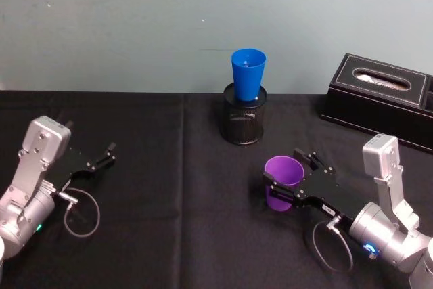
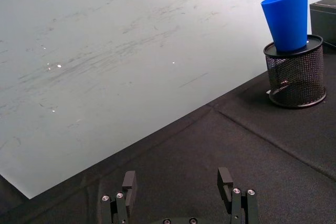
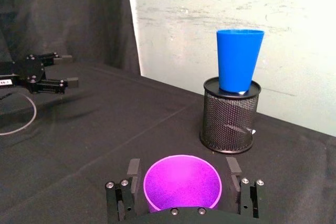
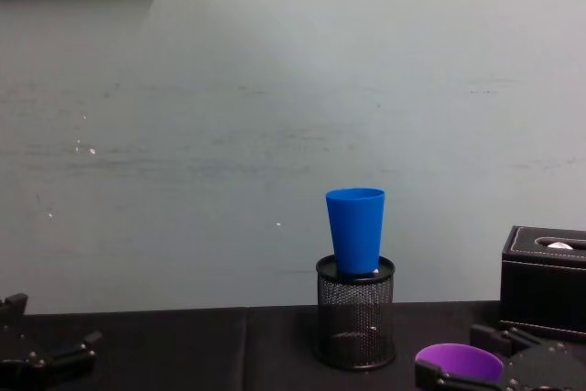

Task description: Pick up one cup with a gripper and tap it against the other cup.

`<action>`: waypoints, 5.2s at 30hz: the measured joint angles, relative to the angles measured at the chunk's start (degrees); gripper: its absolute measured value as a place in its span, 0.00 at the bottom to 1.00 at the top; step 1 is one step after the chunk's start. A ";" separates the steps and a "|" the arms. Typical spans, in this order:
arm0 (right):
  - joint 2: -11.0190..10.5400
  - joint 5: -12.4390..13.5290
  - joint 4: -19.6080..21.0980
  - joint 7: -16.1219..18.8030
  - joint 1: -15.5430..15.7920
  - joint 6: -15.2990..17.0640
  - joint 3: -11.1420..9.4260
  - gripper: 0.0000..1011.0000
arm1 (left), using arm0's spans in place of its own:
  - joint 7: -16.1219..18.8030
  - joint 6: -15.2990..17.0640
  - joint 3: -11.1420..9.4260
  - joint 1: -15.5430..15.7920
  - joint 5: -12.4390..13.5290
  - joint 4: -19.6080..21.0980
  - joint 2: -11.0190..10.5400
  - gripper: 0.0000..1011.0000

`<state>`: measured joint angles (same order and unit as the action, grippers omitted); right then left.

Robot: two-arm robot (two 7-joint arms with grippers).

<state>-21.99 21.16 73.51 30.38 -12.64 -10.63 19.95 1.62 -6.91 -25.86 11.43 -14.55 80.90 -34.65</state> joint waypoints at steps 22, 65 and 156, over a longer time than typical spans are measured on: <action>-0.77 2.13 5.10 0.27 1.62 -0.67 -1.42 0.99 | 0.00 0.00 0.00 0.00 0.00 0.00 0.00 1.00; -0.43 2.40 4.65 -1.35 1.58 -0.34 -2.17 0.99 | 0.00 0.00 0.00 0.00 0.00 0.00 0.00 1.00; 6.99 -7.67 -5.70 -12.55 1.80 -1.07 -12.20 0.99 | 0.00 0.00 0.00 0.00 0.00 0.00 0.00 1.00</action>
<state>-15.00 13.49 67.81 17.83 -10.84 -11.70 7.75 1.62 -6.91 -25.86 11.43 -14.55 80.90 -34.65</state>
